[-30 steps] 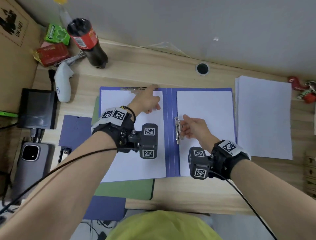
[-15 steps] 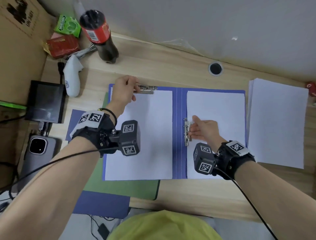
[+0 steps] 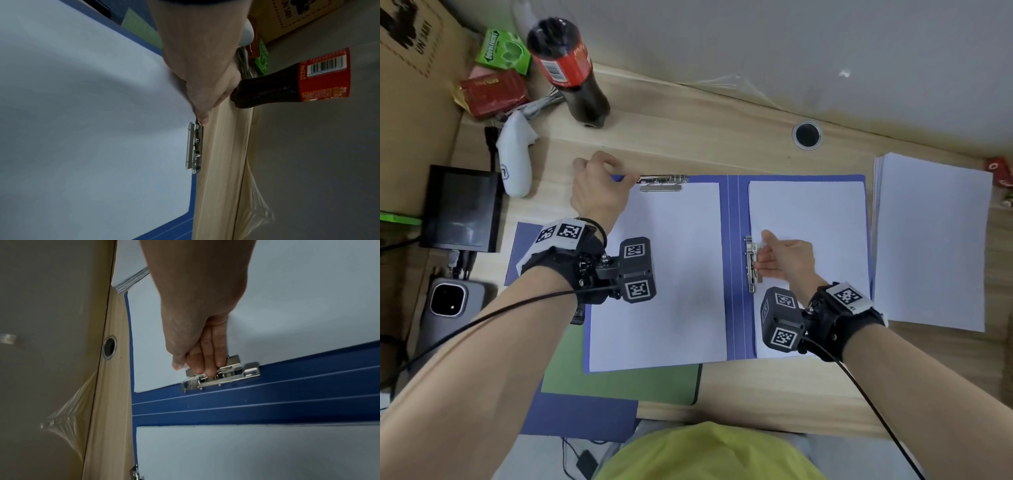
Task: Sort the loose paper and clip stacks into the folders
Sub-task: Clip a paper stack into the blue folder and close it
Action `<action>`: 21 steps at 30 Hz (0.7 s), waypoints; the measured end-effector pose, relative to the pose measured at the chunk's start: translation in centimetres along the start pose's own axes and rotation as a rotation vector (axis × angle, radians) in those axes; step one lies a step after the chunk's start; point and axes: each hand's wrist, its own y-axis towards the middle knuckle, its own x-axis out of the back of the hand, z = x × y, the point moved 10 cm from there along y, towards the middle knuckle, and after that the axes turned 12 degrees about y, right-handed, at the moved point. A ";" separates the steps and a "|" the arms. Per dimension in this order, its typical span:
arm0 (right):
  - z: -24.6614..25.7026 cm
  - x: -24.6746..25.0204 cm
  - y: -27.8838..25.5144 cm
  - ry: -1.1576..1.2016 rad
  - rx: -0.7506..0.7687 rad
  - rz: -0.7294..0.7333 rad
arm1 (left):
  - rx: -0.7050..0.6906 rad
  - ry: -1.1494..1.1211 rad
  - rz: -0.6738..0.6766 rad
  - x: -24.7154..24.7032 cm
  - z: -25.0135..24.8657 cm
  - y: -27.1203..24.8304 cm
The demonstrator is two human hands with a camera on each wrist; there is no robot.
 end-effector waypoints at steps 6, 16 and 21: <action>-0.1 -0.2 -0.3 0.014 -0.034 0.065 | 0.023 -0.052 0.060 0.8 0.7 -0.5; -0.9 0.2 -2.5 0.029 -0.103 0.228 | 0.116 -0.755 0.388 1.2 3.1 -3.6; -0.8 -0.7 -4.1 0.047 -0.093 0.256 | 0.173 -0.693 0.561 -1.2 6.2 -8.6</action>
